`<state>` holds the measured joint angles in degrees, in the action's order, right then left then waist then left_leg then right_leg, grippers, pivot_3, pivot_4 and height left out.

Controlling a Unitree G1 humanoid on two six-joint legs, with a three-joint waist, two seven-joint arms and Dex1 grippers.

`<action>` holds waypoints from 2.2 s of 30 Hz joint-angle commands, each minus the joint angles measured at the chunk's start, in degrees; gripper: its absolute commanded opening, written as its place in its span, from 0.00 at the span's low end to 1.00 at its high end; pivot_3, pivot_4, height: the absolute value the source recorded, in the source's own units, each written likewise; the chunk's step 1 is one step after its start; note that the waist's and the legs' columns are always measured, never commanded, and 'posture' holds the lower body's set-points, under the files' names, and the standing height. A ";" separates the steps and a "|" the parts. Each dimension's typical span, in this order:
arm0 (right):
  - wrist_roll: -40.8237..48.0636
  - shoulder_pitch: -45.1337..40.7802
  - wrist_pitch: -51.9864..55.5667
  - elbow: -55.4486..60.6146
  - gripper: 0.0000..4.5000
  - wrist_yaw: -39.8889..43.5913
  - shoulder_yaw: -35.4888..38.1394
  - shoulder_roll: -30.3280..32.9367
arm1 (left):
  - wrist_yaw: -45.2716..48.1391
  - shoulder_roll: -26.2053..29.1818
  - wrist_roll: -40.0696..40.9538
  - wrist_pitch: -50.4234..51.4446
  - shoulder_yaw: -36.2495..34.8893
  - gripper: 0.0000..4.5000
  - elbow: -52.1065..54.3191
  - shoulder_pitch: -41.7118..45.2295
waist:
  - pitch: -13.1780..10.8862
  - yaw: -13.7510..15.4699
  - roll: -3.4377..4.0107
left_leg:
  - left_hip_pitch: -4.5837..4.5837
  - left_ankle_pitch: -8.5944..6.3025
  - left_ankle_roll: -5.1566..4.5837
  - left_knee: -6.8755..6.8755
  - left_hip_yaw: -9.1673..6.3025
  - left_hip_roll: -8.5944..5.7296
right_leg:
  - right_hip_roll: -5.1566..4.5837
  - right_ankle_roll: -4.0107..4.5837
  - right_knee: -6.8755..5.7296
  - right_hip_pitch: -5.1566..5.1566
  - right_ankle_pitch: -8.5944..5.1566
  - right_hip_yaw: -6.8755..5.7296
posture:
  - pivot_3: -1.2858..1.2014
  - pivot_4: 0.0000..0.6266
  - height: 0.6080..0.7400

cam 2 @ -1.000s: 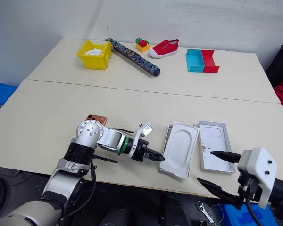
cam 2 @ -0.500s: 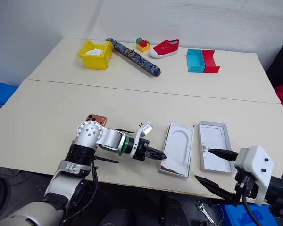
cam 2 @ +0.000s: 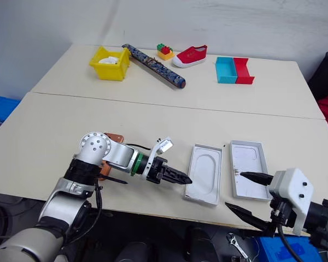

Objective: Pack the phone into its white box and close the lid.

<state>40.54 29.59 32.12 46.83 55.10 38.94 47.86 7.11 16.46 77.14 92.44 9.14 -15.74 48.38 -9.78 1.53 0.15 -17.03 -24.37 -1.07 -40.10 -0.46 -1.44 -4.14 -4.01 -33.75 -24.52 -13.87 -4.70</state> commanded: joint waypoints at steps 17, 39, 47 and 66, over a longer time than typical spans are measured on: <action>-2.50 -30.22 2.01 -6.57 0.72 -1.73 -28.78 4.83 | 39.41 32.86 -17.07 -13.55 -5.14 1.00 8.63 -5.00 | -0.27 -1.56 0.08 | 0.16 0.11 0.30 0.15 -0.05 0.04 | 0.05 0.21 -0.13 -0.10 -0.12 0.00 | 0.52 0.24 1.00; -30.03 -65.84 -3.91 -37.82 0.01 1.94 -70.67 -18.25 | 65.05 44.34 -53.34 -32.36 6.72 1.00 -16.05 -8.95 | -0.21 -1.35 -0.04 | -1.24 0.43 -0.52 0.01 -0.60 -0.64 | -0.59 -0.01 -0.28 -0.97 0.05 -0.68 | 0.52 0.24 1.00; -35.53 -67.86 -7.80 -46.18 0.01 1.88 -72.54 -23.68 | 66.02 35.05 -54.64 -26.78 8.39 1.00 -11.73 -8.58 | 0.38 -0.48 0.92 | -1.21 0.65 -0.92 0.04 -0.69 -1.26 | -1.25 -0.17 -0.42 -0.93 0.14 -0.66 | 0.52 0.24 1.00; -43.41 -68.81 -12.39 -53.24 0.01 -2.07 -70.62 -26.55 | 51.59 21.90 -52.39 -11.21 -0.99 1.00 -4.01 -12.29 | 1.11 -0.58 1.51 | -0.18 0.66 -1.02 0.15 -2.13 -1.86 | -1.28 -0.47 -0.12 0.53 0.01 0.16 | 0.52 0.24 1.00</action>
<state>-1.32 -38.47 20.04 -5.44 53.92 -33.13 21.28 61.81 40.08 25.50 78.19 4.64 -17.69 39.58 -8.67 0.95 1.67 -17.10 -23.72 -2.07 -39.95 -2.65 -3.32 -5.41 -4.63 -33.86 -23.88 -13.95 -4.43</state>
